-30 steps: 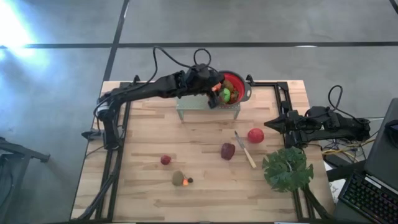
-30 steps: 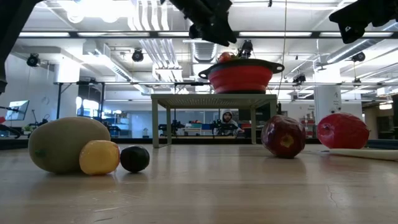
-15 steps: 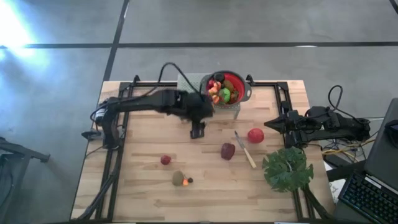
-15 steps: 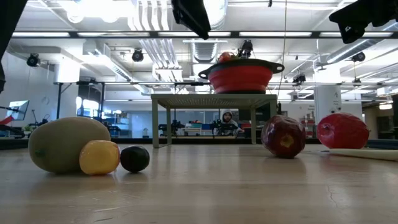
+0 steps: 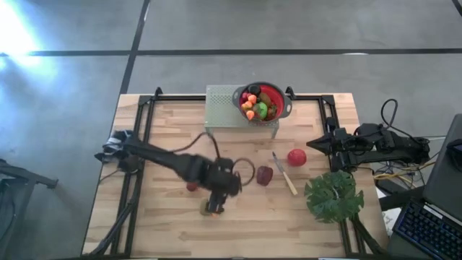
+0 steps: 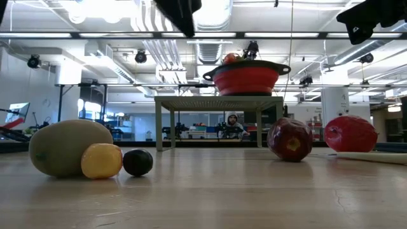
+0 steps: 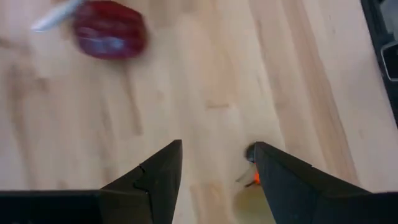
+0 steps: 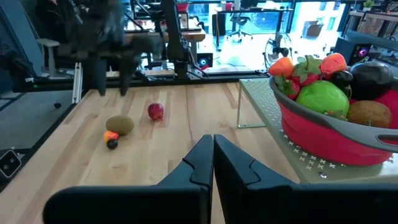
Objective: Pick & Place Fruit
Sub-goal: Put the orange peach into the black strainer bowl on the shelf
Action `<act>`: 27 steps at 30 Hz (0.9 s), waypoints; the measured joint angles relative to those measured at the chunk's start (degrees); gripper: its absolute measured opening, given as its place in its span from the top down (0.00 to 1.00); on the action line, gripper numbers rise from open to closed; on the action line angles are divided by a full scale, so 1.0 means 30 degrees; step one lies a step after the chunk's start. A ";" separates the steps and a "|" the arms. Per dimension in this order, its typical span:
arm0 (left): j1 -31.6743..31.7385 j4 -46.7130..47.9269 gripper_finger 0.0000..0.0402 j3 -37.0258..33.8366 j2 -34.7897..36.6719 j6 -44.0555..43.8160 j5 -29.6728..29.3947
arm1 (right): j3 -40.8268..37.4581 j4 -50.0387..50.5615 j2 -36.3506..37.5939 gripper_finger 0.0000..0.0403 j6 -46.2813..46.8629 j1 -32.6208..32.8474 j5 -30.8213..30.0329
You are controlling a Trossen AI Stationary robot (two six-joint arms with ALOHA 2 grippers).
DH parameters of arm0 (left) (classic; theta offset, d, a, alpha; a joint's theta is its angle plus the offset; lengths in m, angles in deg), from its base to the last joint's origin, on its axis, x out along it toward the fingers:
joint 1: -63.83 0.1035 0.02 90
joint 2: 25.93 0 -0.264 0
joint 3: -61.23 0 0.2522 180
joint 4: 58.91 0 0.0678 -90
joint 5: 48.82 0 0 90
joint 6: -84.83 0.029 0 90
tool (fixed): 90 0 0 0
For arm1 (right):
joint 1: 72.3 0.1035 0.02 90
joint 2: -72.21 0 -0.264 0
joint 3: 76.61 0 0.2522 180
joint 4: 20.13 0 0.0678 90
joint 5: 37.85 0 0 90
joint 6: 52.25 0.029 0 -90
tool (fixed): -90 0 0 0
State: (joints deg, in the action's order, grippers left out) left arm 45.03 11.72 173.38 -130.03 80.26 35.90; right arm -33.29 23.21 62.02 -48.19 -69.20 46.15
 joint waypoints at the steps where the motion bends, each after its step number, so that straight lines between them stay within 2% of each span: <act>1: -0.0290 -0.0534 0.49 -0.0567 0.0000 -0.0125 -0.0007 | -0.0005 0.0002 0.0000 0.98 0.0000 0.0002 0.0000; 7: -0.1393 -0.3423 0.49 -0.3741 -0.0007 -0.0155 0.0018 | -0.0002 -0.0002 -0.0002 0.98 0.0000 0.0002 0.0000; 17: -0.1795 -0.4935 0.49 -0.6918 -0.0007 -0.2555 0.0859 | -0.0003 -0.0002 0.0000 0.98 0.0000 -0.0002 0.0000; 22: -0.1827 -0.6123 0.49 -0.7756 -0.0007 -0.3616 0.2044 | 0.0001 -0.0002 0.0000 0.98 0.0000 0.0006 0.0000; 27: -0.2094 -0.6456 0.49 -0.7882 -0.0007 -0.3965 0.2164 | 0.0000 -0.0002 -0.0002 0.98 0.0000 0.0002 0.0000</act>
State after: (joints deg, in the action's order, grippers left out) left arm 38.74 -7.65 149.73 -130.05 68.37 42.39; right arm -33.29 23.21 62.01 -48.19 -69.19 46.15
